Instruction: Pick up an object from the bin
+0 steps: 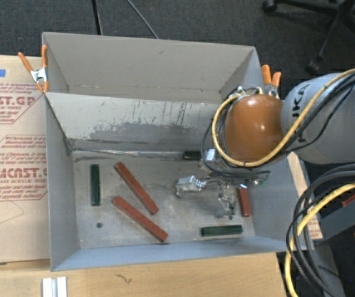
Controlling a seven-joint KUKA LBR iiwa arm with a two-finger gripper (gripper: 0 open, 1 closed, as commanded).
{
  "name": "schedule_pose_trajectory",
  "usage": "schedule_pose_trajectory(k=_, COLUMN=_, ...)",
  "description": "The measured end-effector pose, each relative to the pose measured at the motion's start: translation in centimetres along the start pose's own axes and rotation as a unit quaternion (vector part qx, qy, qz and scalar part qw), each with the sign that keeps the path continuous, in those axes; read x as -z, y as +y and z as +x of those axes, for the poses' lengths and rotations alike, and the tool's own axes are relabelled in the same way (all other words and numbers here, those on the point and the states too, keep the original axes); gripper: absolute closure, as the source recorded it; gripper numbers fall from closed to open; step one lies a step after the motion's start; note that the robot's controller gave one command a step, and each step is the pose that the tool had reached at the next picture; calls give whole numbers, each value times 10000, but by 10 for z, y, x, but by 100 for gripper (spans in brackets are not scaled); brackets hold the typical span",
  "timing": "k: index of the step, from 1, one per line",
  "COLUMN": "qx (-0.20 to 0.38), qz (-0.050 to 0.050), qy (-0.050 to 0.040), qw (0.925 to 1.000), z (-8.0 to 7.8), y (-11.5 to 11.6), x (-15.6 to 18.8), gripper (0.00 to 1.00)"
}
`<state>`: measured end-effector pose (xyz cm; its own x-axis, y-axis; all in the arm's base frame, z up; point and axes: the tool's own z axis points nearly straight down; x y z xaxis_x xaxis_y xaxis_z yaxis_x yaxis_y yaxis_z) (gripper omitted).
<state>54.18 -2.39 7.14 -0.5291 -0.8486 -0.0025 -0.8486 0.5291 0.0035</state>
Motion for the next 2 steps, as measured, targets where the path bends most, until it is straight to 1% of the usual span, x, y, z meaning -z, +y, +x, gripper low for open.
schedule_pose_trajectory(k=1, qx=1776, qz=-10, qy=9, qw=9841, z=-10, y=55, x=-3, gripper=0)
schedule_pose_trajectory(k=2, qx=1399, qz=18, qy=-10, qw=9902, z=-63, y=49, x=-2, gripper=0)
